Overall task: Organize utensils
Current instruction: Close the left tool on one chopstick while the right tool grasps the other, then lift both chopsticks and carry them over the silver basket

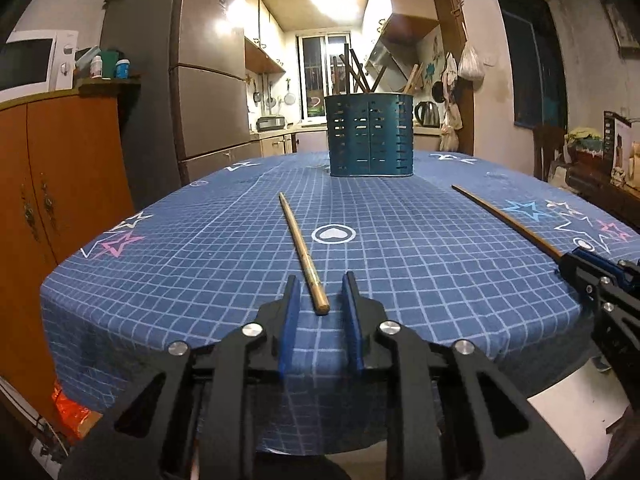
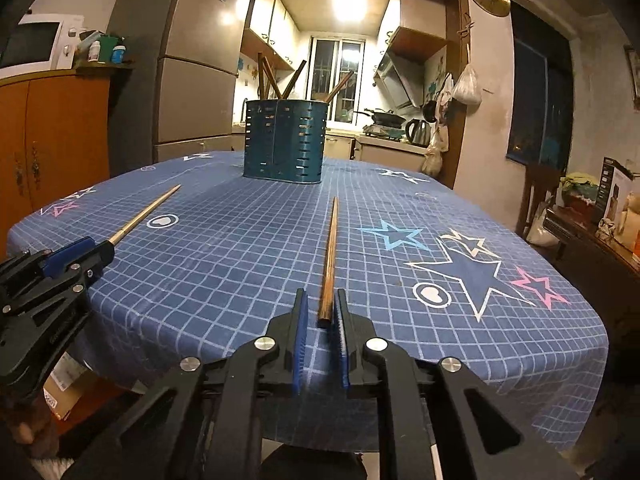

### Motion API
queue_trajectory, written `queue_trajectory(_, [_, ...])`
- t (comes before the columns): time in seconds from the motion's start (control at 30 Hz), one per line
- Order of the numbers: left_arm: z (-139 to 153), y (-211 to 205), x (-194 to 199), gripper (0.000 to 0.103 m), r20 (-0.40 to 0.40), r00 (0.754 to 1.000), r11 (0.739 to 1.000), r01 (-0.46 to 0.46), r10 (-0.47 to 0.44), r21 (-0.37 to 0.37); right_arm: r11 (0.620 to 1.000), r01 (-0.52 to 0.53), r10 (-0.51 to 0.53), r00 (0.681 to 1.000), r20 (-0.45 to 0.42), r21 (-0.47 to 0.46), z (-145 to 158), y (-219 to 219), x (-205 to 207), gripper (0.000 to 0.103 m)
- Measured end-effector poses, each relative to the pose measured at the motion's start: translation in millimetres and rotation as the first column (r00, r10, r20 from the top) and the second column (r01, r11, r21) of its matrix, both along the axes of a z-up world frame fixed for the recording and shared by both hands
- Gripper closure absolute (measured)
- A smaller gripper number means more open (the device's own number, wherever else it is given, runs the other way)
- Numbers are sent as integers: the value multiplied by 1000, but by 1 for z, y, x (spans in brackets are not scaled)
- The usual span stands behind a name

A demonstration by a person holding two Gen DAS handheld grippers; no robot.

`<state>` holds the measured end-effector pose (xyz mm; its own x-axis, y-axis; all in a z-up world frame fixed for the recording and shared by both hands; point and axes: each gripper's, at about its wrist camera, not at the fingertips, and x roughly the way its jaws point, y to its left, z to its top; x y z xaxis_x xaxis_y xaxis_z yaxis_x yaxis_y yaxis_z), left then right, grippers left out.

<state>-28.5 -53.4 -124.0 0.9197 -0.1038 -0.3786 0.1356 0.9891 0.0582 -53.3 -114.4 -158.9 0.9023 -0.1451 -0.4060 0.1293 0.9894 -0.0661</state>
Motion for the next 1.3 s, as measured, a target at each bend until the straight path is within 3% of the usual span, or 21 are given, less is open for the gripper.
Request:
queue_trajectory(0.23, [0,6,0,96,3,1000,1000,-15,15,-24,999,13,-13,1000,4,42,0,-2,-1,94])
queue_trajectory(0.6, [5,28,8,98,-32,999,999,-13,12,-39,997,25,-25,1000,-7,71,3,-2,-3,96])
queue_trajectory(0.7, [12,35,4,98,-10,1000,1000,-2,2,-28,998,25,-25,1000,11,56,10,-3,-7,96])
queue_trajectory(0.9, [29,53,2,98,17,1000,999,-21,22,-43,1000,14,-14,998,65,2,34,-5,-16,96])
queue_trajectory(1.13, [67,64,-8,98,134,991,999,11,-5,-42,1000,-1,5,991,133,-31,69,-10,-20,96])
queue_trajectory(1.3, [89,72,0,98,137,990,996,39,-27,-85,1000,-14,18,984,176,-25,96,-23,-15,96])
